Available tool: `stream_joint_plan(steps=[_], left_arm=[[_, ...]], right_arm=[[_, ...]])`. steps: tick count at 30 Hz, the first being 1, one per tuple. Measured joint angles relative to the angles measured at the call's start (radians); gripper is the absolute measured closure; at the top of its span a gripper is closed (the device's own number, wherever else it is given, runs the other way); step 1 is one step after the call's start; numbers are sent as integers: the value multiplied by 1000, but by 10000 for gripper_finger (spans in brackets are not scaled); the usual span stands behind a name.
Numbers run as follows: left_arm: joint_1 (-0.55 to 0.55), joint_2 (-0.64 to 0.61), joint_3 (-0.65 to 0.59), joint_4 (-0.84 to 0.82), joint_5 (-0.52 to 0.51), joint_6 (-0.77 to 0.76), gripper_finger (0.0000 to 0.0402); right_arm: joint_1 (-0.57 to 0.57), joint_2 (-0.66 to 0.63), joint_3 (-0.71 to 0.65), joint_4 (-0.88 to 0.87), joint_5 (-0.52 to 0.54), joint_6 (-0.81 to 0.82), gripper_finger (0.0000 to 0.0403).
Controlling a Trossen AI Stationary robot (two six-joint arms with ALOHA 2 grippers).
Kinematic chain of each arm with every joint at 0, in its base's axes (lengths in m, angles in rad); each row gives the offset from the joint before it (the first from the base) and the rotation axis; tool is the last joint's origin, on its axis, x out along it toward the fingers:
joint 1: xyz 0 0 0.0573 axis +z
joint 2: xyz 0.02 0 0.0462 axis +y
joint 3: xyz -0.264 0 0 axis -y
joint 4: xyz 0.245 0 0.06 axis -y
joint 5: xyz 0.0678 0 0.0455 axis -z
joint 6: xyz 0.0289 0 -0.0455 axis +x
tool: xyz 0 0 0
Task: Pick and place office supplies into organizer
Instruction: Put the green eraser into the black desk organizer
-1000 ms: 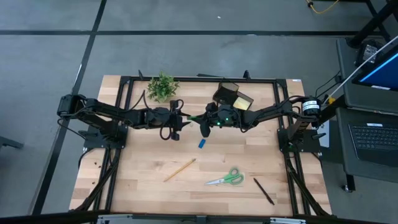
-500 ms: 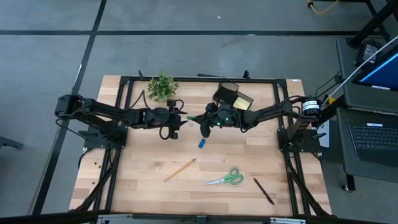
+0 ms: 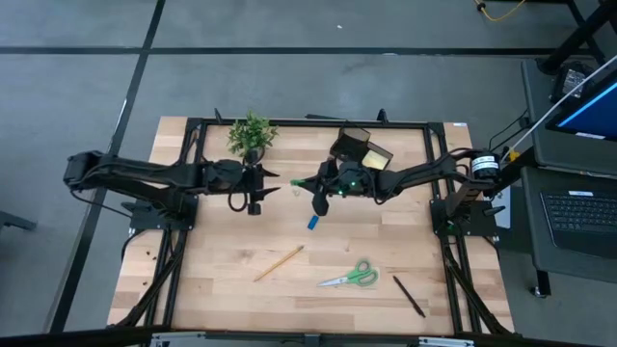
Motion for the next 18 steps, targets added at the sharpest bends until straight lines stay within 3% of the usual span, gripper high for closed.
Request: stream_joint_plan(steps=[10,18], left_arm=[[2,-76,-209,259,21,-98,260],[2,-95,-312,447,149,-147,261]], right_arm=[[-5,-73,0,-198,106,-90,381],[-13,-125,1,-345,219,-170,381]])
